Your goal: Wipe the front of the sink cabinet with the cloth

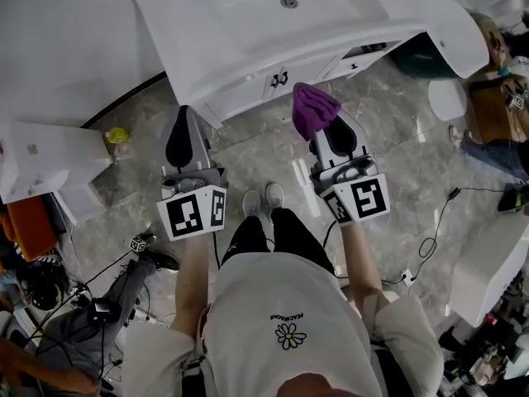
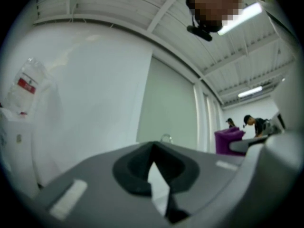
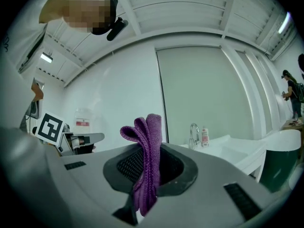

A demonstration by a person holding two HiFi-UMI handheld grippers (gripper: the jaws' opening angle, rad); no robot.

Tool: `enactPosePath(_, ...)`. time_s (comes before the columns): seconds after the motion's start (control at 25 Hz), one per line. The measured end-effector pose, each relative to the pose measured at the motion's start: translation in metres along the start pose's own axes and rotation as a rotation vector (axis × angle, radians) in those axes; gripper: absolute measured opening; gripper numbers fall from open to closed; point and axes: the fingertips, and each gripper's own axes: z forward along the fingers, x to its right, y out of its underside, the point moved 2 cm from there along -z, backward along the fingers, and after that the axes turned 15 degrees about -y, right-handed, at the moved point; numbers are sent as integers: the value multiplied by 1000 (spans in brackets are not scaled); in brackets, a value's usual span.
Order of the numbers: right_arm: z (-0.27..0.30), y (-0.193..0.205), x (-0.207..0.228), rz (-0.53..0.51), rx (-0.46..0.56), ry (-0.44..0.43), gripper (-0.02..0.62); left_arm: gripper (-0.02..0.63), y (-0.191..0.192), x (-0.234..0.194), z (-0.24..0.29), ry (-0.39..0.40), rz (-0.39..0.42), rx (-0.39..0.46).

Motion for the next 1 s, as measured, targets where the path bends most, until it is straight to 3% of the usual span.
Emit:
enactPosePath(0.12,9,16,7,18,-11,-36,57,5,19,-9,0,-56,-5,-33)
enactPosePath(0.28,31,61,23,15,4,-102,57,5,62,-19,8,-101,37,-7)
enactPosePath(0.48,53,169,39,18,28,-131,57,5,178,-35,22,-132,32,3)
enactPosePath(0.72,79,305,55,-11,96,-191,57,5,305,-49,34,-133,48,106)
enactPosePath(0.88,99,385,62,-56,170,-225,57,5,378,-68,37,-154,40,180)
enactPosePath(1.0,108,424,67,-52,227,-250,55,5,416,-74,36,-152,43,215)
